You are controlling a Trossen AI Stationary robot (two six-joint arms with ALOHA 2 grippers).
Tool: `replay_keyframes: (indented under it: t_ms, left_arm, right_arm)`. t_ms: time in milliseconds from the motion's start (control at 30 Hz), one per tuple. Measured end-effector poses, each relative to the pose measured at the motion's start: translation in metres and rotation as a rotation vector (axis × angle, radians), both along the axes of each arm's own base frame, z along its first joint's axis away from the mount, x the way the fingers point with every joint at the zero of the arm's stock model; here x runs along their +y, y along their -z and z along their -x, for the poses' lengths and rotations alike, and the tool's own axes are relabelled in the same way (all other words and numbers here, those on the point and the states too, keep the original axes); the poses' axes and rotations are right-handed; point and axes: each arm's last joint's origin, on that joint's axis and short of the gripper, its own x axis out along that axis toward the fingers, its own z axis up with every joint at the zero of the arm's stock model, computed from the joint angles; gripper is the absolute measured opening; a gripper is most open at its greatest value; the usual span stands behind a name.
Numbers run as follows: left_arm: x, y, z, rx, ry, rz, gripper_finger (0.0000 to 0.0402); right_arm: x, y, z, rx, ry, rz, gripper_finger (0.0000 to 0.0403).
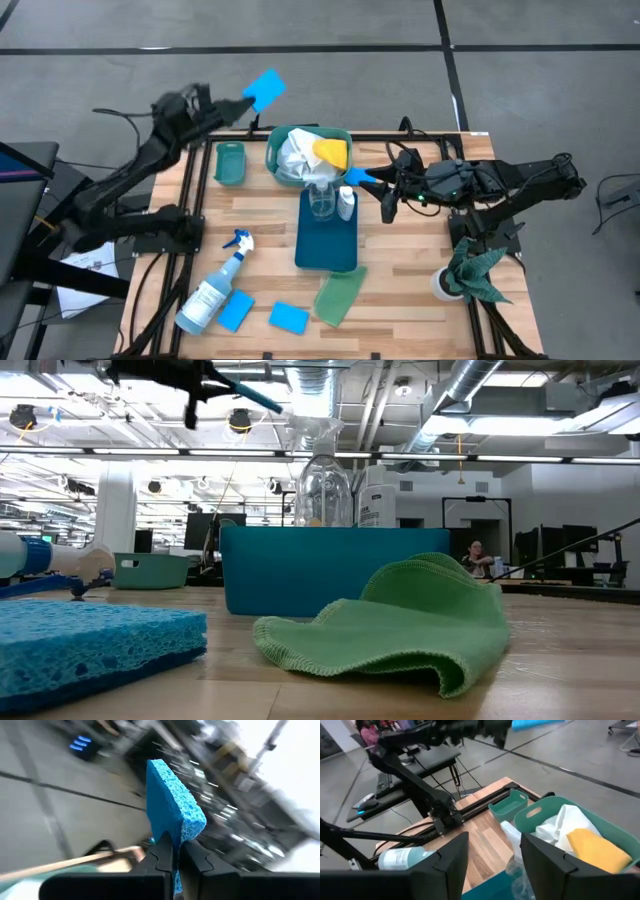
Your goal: Pick & Place Kitchen Items
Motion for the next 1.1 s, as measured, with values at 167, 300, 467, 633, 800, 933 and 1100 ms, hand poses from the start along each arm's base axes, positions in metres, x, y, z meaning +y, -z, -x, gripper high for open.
replay_keyframes:
  t_ms: [167, 300, 467, 633, 800, 933, 1100]
  left_arm:
    - [0.063, 0.006, 0.016, -0.016, 0.214, 0.008, 0.0001]
    - [0.103, -0.003, 0.028, 0.03, 0.365, -0.022, 0.0001]
    - [0.138, -0.019, 0.018, 0.07, 0.422, -0.078, 0.0001]
    - [0.163, -0.031, 0.023, 0.079, 0.403, -0.129, 0.0002]
    - [0.168, -0.027, 0.029, 0.123, 0.395, -0.187, 0.0003]
    - [0.164, -0.017, 0.028, 0.2, 0.389, -0.191, 0.0004]
    - [0.165, 0.007, 0.031, 0.376, 0.25, -0.107, 0.0003]
  right_arm:
    - [-0.004, 0.0, 0.0, -0.017, 0.034, -0.035, 0.016]
    - [-0.005, -0.001, 0.0, -0.035, 0.083, -0.054, 0.0152]
    - [-0.005, -0.001, 0.0, -0.044, 0.094, -0.07, 0.0141]
    - [-0.006, -0.001, 0.0, -0.05, 0.119, -0.068, 0.0133]
    - [-0.004, 0.005, -0.006, -0.024, 0.121, -0.06, 0.0132]
    - [-0.003, 0.01, -0.013, -0.006, 0.125, -0.064, 0.0132]
    - [-0.002, 0.015, -0.019, 0.005, 0.128, -0.076, 0.0132]
